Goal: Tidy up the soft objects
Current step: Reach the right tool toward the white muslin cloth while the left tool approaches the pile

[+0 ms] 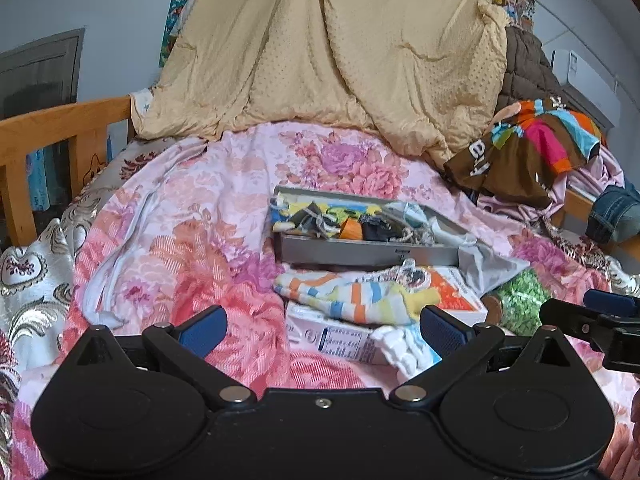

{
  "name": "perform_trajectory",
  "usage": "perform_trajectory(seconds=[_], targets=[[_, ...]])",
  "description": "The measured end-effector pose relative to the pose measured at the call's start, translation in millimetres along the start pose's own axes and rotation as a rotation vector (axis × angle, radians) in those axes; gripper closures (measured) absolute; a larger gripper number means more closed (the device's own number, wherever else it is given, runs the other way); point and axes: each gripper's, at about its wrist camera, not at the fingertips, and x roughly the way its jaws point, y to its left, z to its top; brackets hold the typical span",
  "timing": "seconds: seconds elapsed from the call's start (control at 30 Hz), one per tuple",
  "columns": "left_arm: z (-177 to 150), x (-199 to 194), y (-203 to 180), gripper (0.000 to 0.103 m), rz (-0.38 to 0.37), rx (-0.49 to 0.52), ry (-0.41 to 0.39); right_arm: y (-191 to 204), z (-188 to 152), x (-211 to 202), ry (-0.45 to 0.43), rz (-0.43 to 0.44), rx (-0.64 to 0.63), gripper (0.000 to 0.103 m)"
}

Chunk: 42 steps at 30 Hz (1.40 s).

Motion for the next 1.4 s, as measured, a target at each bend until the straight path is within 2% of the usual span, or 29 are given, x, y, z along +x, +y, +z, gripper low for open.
perform_trajectory(seconds=[0.33,0.57,1.0,1.4], targets=[[-9.5,7.4,8.2,0.001,0.029,-0.025,0.079,5.9,-8.6,10.1,0.054,0.012,-0.013,0.0],[-12.2,9.7,7.9,0.001,0.053,-0.008,0.101,10.2,-12.6,15.6,0.085,0.031,-0.028,0.0],[-12.2,19.5,14.5,0.001,0.086,-0.047,0.153,14.7,-20.8,33.9,0.168,0.084,-0.019,0.0],[-12.3,29.6,17.7,0.001,0.077,-0.087,0.166,19.4,-29.2,54.4,0.225,0.062,-0.055,0.0]])
